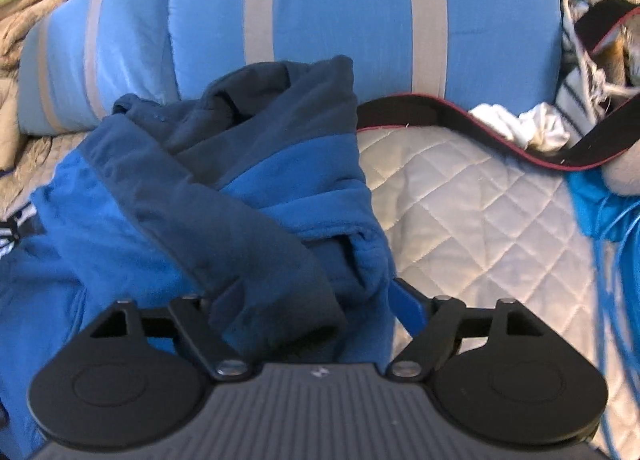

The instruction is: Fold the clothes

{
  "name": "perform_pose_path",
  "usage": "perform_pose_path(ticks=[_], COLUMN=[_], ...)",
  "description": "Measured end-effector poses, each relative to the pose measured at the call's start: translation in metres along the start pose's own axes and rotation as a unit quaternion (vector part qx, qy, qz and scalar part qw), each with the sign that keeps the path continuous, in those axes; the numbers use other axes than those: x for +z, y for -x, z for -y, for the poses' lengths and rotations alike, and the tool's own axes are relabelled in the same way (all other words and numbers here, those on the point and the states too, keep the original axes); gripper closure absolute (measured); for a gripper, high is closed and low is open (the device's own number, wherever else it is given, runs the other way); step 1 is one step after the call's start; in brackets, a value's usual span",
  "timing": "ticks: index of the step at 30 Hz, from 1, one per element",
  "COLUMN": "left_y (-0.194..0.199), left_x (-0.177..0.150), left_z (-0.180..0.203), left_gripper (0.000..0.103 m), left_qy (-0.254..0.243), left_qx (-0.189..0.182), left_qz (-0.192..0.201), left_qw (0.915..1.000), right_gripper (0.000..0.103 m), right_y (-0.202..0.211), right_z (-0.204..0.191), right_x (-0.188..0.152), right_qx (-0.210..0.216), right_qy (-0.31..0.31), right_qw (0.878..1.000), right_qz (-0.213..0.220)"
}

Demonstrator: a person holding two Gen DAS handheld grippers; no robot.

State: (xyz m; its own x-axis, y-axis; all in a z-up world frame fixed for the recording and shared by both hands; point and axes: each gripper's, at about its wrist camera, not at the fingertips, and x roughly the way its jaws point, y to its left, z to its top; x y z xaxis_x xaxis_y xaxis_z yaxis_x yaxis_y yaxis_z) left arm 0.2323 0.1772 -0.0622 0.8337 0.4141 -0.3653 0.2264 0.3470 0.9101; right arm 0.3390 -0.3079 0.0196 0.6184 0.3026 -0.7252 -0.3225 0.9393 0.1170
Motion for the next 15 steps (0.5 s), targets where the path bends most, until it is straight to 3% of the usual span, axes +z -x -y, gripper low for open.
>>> perform_pose_path(ticks=[4, 8, 12, 15], left_y=[0.033, 0.071, 0.107, 0.128], left_x=[-0.016, -0.028, -0.040, -0.055], left_z=[-0.018, -0.046, -0.079, -0.095], left_gripper=[0.043, 0.028, 0.023, 0.022], left_qy=[0.034, 0.118, 0.238, 0.329], left_qx=[0.006, 0.008, -0.055, -0.121], left_qz=[-0.009, -0.025, -0.039, -0.056], left_qw=[0.9994, 0.9927, 0.9690, 0.9348], right_gripper=[0.011, 0.007, 0.001, 0.000], right_y=[0.023, 0.041, 0.062, 0.077], right_z=[-0.001, 0.000, -0.002, -0.005], right_x=[-0.009, -0.022, -0.035, -0.044], right_qx=[-0.004, 0.009, 0.011, 0.016], right_qy=[0.015, 0.023, 0.038, 0.043], right_qw=[1.000, 0.999, 0.999, 0.999], right_qz=[0.000, -0.021, -0.026, -0.029])
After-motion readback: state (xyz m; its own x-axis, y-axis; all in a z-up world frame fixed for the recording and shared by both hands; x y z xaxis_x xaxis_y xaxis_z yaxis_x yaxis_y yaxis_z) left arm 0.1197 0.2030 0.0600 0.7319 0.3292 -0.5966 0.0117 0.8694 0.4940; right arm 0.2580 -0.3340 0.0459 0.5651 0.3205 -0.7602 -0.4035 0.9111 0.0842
